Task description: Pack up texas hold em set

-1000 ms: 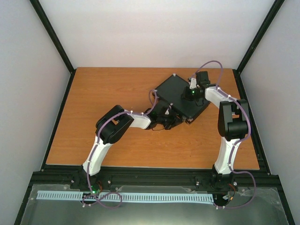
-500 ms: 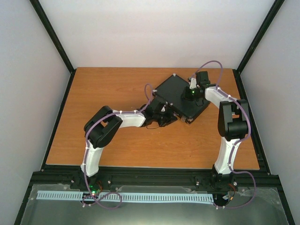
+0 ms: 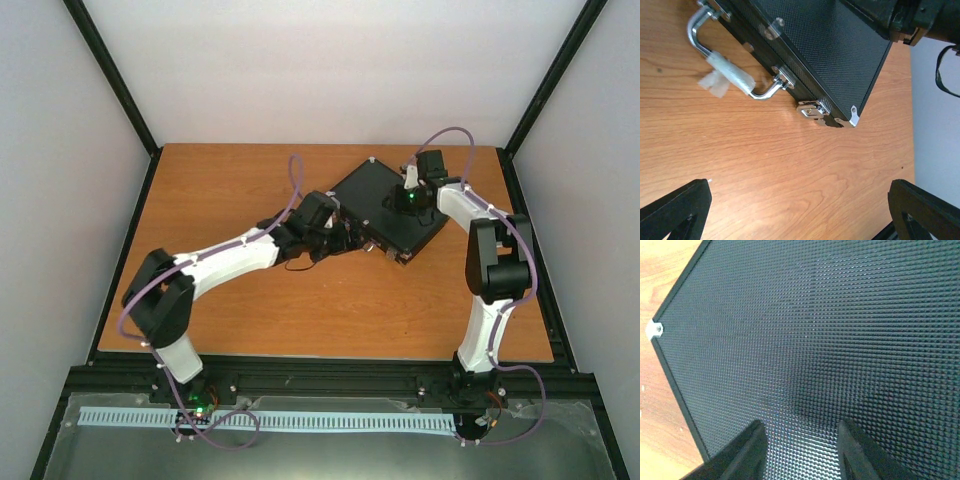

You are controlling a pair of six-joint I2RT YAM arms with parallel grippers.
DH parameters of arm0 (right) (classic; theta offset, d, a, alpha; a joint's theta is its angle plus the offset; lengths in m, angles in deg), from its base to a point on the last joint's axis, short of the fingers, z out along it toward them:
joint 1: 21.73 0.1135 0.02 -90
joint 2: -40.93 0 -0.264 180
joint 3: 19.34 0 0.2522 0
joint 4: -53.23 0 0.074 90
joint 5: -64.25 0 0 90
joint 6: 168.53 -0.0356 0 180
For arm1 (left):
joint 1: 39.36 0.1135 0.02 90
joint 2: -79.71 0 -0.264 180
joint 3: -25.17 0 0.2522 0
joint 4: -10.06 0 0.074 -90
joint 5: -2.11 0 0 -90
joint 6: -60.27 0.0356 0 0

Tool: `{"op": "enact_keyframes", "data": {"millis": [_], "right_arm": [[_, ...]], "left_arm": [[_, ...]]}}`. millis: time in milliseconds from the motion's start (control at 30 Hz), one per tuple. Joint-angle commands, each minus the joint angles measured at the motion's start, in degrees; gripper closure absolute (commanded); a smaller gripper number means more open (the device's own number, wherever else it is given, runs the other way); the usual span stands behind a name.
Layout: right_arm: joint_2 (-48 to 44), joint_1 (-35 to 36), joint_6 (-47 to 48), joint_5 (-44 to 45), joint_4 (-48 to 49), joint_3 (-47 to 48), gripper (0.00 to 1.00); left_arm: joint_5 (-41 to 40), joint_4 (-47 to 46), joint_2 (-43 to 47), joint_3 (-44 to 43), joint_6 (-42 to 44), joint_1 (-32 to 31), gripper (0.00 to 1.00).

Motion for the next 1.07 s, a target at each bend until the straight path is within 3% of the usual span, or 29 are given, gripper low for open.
{"op": "enact_keyframes", "data": {"millis": [0,67,100,133,167,533,800,1033], "right_arm": [[-0.7,-0.5,0.0,7.6,-10.6,-0.2,0.51],[-1.7,-0.3,0.1,8.2,-11.6,0.8,0.4],[-2.5,0.0,0.2,8.9,-12.0,1.3,0.29],[-3.4,0.4,0.4,9.6,-12.5,1.9,0.04],[-4.3,0.7,0.5,10.3,-13.1,2.5,0.01],[-16.8,5.0,1.3,10.8,-15.9,4.6,0.0],[-24.0,7.4,1.1,13.4,-16.2,1.3,0.0],[-26.8,8.4,1.9,14.3,-15.8,-2.1,0.0]], "left_arm": [[-6.7,11.0,6.5,1.6,6.8,0.3,0.0],[-8.2,14.0,9.6,3.3,7.3,0.3,0.0],[-9.3,15.2,11.1,3.9,7.5,0.3,0.0],[-9.9,16.6,12.4,4.4,7.7,0.3,0.0],[-10.7,18.1,13.7,4.7,7.8,0.3,0.0],[-18.2,31.6,26.4,7.8,7.5,0.3,0.0],[-19.4,34.4,33.2,10.8,6.0,0.3,0.0],[-20.2,36.9,33.8,10.2,6.4,0.3,0.0]]}}
